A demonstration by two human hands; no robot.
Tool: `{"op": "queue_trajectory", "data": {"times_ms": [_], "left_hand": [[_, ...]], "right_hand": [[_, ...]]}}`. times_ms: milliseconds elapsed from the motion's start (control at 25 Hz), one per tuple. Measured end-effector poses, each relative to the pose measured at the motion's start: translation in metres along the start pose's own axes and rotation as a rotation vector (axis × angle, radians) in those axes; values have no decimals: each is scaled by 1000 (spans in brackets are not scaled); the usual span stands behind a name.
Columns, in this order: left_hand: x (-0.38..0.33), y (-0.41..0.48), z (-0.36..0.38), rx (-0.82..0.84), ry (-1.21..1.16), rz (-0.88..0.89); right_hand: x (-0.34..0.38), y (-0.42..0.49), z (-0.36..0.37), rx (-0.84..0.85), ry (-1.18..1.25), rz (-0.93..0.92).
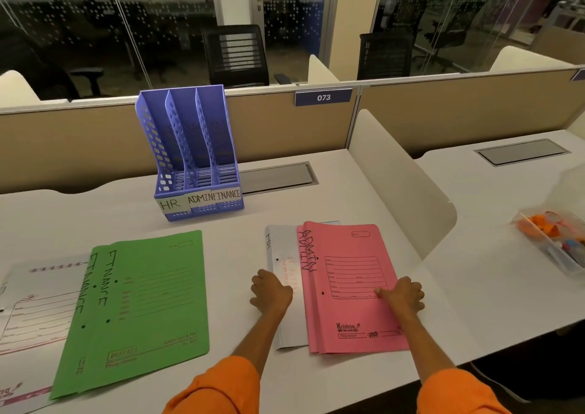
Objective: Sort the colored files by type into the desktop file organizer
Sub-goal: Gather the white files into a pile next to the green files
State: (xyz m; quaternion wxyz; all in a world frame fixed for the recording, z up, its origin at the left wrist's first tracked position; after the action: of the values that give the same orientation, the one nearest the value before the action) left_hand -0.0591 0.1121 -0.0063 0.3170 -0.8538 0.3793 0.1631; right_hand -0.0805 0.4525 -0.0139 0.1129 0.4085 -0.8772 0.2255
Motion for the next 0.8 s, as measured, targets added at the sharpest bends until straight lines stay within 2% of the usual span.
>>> {"op": "queue_trajectory", "data": {"times_ms": [120,280,400,680,800], "left_hand": [[10,4,3,86,-80,-118],[13,10,7,90,-112,-168],[16,18,8,98,-223,-197],[15,19,13,147,-561,-123],[16,17,5,125,-580,-104]], "right_hand": [[0,-1,0,-10,-6,-17],[1,-3,-1,-21,-20,-24],[1,-5,-1,-34,-23,-43],[2,-3,0,-42,-30,-53],[4,-4,3,-30,-8,-52]]}}
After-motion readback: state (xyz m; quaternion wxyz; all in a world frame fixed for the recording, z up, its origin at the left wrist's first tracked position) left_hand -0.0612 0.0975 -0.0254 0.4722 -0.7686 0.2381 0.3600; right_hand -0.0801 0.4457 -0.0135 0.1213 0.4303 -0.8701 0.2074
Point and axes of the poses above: each hand's wrist, its own y-axis towards the middle knuckle, its own z-axis out of the palm, x = y × z, the point moved 7 cm from there along y, towards the middle knuckle, and after that the axes turned 3 degrees about -x, right-handed, at the moved point
